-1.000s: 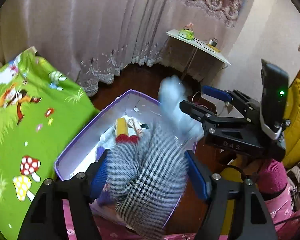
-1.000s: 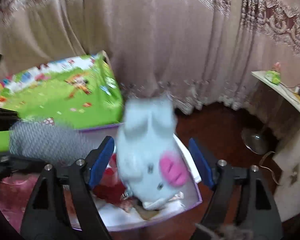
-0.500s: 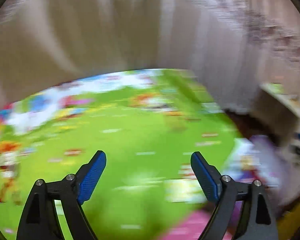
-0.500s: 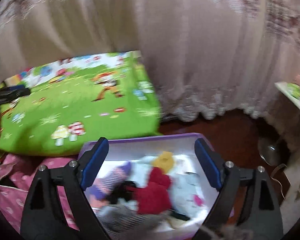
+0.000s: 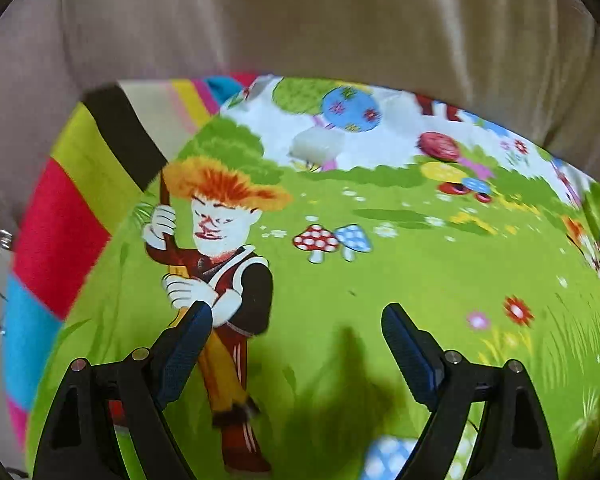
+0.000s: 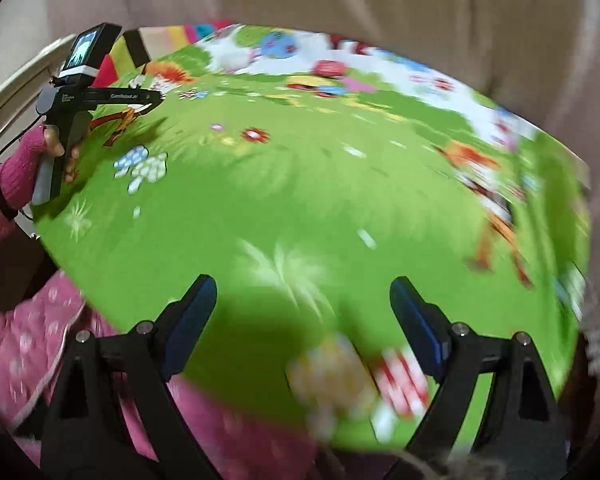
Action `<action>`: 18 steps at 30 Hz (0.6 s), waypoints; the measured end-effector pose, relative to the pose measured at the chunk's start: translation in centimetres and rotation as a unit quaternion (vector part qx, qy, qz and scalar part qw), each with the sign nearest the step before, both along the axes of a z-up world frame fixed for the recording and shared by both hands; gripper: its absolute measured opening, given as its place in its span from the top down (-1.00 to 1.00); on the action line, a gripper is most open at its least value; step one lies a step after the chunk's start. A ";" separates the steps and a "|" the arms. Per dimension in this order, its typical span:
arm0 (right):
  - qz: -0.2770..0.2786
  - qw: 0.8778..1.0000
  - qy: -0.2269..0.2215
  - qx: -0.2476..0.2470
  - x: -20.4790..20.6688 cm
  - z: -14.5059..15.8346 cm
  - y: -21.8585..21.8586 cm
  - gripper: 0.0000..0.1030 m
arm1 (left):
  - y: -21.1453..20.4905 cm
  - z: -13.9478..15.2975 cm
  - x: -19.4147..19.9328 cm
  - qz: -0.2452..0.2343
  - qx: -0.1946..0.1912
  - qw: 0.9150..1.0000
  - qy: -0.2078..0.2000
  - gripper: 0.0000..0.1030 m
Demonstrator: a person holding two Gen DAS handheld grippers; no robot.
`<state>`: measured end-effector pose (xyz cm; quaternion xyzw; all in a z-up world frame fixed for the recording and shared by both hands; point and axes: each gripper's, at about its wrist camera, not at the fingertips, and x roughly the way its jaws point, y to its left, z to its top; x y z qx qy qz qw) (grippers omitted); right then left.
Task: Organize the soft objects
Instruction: 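Move both tools back over the mat, then grasp the pink round pouch with the right tool while the left tool grasps the white foam block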
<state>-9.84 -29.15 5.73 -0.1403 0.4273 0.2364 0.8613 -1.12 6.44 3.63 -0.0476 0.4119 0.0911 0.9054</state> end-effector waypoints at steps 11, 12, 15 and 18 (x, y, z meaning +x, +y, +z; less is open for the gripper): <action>-0.070 0.993 0.072 0.055 20.5 -4.5 7.4 -0.75 | 1.3 -2.4 3.8 -0.010 -0.046 0.999 0.019 -0.83; -0.076 0.993 0.073 0.059 22.4 -4.7 8.0 -0.75 | 1.3 -2.4 3.8 -0.013 -0.047 0.999 0.020 -0.86; -0.095 0.990 0.077 0.066 27.4 -5.4 9.9 -0.78 | 1.2 -2.4 4.0 -0.010 -0.044 0.999 0.023 -0.89; -0.118 0.988 0.073 0.075 32.1 -5.9 12.2 -0.84 | 0.3 -2.9 4.6 -0.009 -0.009 0.999 0.044 -0.92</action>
